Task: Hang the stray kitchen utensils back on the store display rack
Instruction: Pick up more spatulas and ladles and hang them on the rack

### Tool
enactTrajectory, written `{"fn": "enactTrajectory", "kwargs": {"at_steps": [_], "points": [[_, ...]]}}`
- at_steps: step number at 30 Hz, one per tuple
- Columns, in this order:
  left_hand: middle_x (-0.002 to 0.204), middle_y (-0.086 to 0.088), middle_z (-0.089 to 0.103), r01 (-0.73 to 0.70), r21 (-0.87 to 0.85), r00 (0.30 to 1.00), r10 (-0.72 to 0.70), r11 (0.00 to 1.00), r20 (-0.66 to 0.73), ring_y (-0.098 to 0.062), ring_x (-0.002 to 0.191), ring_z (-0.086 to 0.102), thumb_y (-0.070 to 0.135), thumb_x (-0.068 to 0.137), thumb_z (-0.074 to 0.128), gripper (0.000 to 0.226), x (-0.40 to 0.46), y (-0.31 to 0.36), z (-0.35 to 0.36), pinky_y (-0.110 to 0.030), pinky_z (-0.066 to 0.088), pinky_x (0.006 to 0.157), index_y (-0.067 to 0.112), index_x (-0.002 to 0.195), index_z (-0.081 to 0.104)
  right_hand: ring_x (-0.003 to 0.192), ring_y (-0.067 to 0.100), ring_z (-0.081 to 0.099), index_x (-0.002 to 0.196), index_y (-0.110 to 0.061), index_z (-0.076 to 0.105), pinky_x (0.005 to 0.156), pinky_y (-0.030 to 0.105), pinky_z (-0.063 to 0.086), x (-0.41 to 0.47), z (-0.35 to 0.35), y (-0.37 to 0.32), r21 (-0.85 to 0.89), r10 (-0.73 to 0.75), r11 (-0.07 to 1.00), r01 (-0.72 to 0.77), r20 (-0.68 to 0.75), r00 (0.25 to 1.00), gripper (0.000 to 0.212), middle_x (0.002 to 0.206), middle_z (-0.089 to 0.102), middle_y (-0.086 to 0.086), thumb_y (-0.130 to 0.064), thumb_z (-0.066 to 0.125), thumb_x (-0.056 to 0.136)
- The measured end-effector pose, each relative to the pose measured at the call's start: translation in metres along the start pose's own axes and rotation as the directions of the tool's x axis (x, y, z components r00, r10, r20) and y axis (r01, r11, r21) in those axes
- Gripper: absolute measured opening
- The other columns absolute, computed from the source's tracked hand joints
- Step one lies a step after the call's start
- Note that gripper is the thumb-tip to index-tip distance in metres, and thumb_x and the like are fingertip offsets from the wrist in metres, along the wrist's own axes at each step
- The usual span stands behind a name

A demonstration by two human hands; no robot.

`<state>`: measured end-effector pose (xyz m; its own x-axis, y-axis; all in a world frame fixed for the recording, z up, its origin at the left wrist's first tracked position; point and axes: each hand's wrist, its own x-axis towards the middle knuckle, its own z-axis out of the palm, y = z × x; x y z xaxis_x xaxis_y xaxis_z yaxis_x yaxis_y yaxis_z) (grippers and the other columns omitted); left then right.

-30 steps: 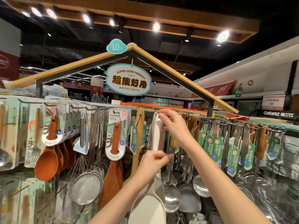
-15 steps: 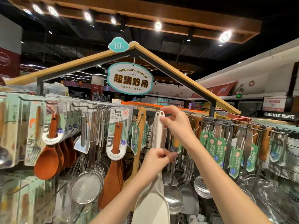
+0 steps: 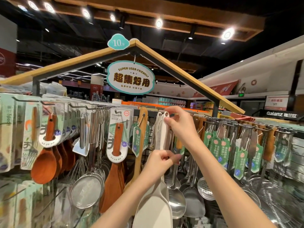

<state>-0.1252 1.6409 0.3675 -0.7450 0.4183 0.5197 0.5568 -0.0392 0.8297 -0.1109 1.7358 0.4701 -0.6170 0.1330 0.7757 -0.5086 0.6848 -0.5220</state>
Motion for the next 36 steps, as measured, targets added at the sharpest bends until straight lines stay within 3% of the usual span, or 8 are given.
{"fn": "enactTrajectory", "kwargs": {"at_steps": [4,8,13,17,23,28,32,36], "points": [[0.059,-0.001,0.052,0.029,0.032,0.999,-0.030,0.999,0.025,-0.012,0.051,0.040,0.038,0.084,0.065,0.021,0.005,-0.014,-0.001,-0.022,0.033,0.052,0.028,0.067,0.069,0.081,-0.004,0.053,0.116,-0.019,0.061,0.070,0.012,0.045,0.003,0.010,0.013,-0.080,0.018,0.997,-0.016,0.032,0.999,0.027,0.107,0.054,-0.007,-0.012,0.060,0.090],[0.108,0.004,0.055,-0.017,0.054,0.998,0.020,0.998,-0.064,0.001,0.095,0.053,0.023,0.089,0.060,0.015,0.010,-0.029,-0.003,-0.003,0.040,0.074,0.034,0.100,0.060,0.098,0.012,0.057,0.115,-0.017,0.061,0.089,0.034,0.052,0.009,0.021,0.021,-0.058,0.049,0.997,-0.048,0.007,0.999,0.027,0.107,0.047,-0.009,-0.009,0.060,0.089],[0.125,0.014,0.045,-0.066,0.028,0.991,0.069,0.997,-0.114,0.022,0.109,0.041,0.010,0.089,0.057,0.042,0.011,-0.049,-0.004,-0.014,0.031,0.103,0.040,0.117,0.045,0.093,0.006,0.053,0.114,-0.019,0.063,0.077,0.011,0.040,0.011,0.034,0.032,-0.019,0.045,0.999,-0.047,-0.098,0.994,0.028,0.102,0.052,-0.012,-0.009,0.062,0.088],[0.131,0.013,0.037,-0.074,0.076,0.989,0.083,0.994,-0.123,0.031,0.107,0.032,0.007,0.090,0.055,0.052,0.017,-0.055,-0.006,-0.002,0.022,0.097,0.034,0.131,0.039,0.081,-0.002,0.049,0.113,-0.019,0.065,0.066,0.003,0.035,0.013,0.040,0.035,-0.044,0.029,0.998,-0.037,-0.167,0.985,0.028,0.098,0.054,-0.010,-0.008,0.062,0.088],[0.127,0.005,0.026,0.010,0.061,0.995,-0.004,0.998,-0.102,-0.008,0.127,0.031,0.002,0.089,0.053,0.057,0.012,-0.062,0.001,-0.021,0.026,0.107,0.039,0.131,0.041,0.079,0.004,0.051,0.111,-0.017,0.066,0.069,0.003,0.035,0.016,0.044,0.038,-0.053,0.049,0.997,-0.059,-0.166,0.985,0.026,0.104,0.046,-0.004,-0.004,0.060,0.089],[0.136,0.004,0.022,0.065,0.137,0.997,-0.059,0.988,-0.052,-0.003,0.124,0.027,0.007,0.090,0.054,0.066,0.005,-0.073,0.004,-0.003,0.022,0.093,0.039,0.142,0.028,0.084,0.001,0.049,0.121,-0.016,0.061,0.065,-0.006,0.029,0.009,0.044,0.041,-0.144,0.023,0.988,-0.048,-0.174,0.984,0.031,0.105,0.054,-0.002,-0.008,0.056,0.091],[0.141,0.002,0.019,0.106,0.150,0.994,-0.103,0.983,-0.030,-0.002,0.125,0.023,0.008,0.091,0.053,0.067,-0.007,-0.078,0.008,-0.012,0.019,0.101,0.034,0.145,0.022,0.122,0.014,0.045,0.144,-0.026,0.035,0.094,0.018,0.033,-0.008,0.045,0.046,-0.171,0.069,0.982,-0.080,-0.073,0.995,0.058,0.136,0.048,0.002,-0.008,0.055,0.092],[0.143,-0.002,0.022,0.159,0.186,0.987,-0.155,0.970,-0.033,-0.005,0.127,0.026,0.008,0.090,0.053,0.065,-0.036,-0.094,0.006,-0.010,0.019,0.101,0.024,0.146,0.025,0.137,0.016,0.031,0.148,-0.017,0.025,0.109,0.018,0.020,-0.052,0.054,0.057,-0.167,0.064,0.984,-0.068,-0.028,0.998,0.067,0.148,0.034,0.005,-0.004,0.056,0.090]]}}
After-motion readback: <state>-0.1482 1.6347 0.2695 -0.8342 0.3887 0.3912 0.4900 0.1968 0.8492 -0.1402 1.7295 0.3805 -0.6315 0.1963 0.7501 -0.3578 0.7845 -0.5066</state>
